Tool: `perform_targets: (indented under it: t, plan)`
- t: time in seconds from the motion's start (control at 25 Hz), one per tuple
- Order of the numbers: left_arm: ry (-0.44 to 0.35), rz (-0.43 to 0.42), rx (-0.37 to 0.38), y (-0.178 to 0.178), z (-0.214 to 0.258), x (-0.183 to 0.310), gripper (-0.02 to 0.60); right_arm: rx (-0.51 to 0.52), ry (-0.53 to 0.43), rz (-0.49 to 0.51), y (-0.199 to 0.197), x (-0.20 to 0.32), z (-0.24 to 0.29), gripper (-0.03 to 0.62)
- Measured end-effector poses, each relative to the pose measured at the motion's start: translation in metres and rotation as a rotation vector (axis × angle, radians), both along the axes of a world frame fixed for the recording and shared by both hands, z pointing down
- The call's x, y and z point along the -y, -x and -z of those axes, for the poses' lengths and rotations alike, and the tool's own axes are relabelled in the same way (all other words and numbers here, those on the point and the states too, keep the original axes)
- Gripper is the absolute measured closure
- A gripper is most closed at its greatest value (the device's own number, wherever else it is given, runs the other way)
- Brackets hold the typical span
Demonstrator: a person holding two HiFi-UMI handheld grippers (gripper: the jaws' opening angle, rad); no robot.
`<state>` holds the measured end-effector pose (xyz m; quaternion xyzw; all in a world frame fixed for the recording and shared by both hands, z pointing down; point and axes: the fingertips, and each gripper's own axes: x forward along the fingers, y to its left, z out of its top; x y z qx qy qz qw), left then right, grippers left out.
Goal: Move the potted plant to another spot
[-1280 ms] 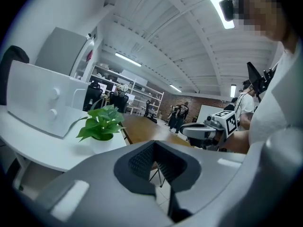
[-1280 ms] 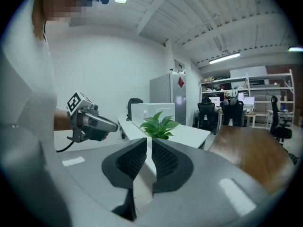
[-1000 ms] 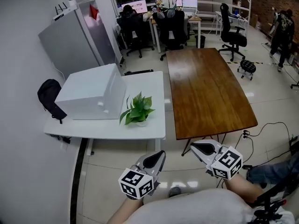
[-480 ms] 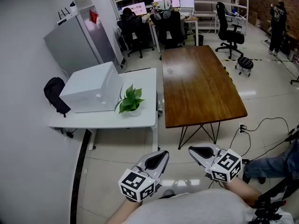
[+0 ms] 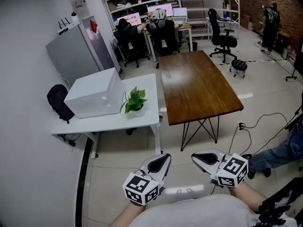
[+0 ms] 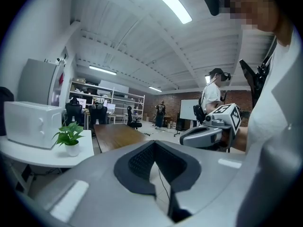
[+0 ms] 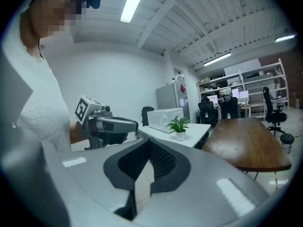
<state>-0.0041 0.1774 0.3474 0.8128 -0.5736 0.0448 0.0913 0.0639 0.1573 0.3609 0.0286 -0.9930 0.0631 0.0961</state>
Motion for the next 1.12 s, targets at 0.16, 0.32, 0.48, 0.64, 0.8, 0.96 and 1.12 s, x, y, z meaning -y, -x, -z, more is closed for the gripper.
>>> perform_targets:
  t: [0.16,0.32,0.48,0.64,0.8,0.96,1.12]
  plan:
    - [0.023,-0.022,-0.001,-0.002,-0.011,-0.046,0.584,0.008,0.001,-0.027,0.004,-0.05,0.005,0.589]
    - [0.013,-0.04,-0.009,-0.005,-0.005,-0.089,0.584,0.014,0.006,-0.024,0.008,-0.099,0.009,0.589]
    - [0.012,-0.077,0.009,-0.014,-0.001,-0.126,0.584,0.001,-0.004,-0.035,0.007,-0.136,0.01,0.589]
    - [0.01,-0.083,0.018,-0.016,-0.001,-0.151,0.584,-0.001,-0.01,-0.037,0.006,-0.16,0.01,0.589]
    - [0.007,-0.085,0.019,-0.016,0.001,-0.165,0.584,-0.002,-0.009,-0.038,0.008,-0.173,0.011,0.589]
    - [0.003,-0.085,0.017,-0.014,0.004,-0.173,0.584,-0.005,-0.014,-0.036,0.012,-0.179,0.015,0.589]
    - [-0.002,-0.082,0.014,-0.014,0.007,-0.175,0.584,-0.004,-0.009,-0.034,0.013,-0.181,0.016,0.589]
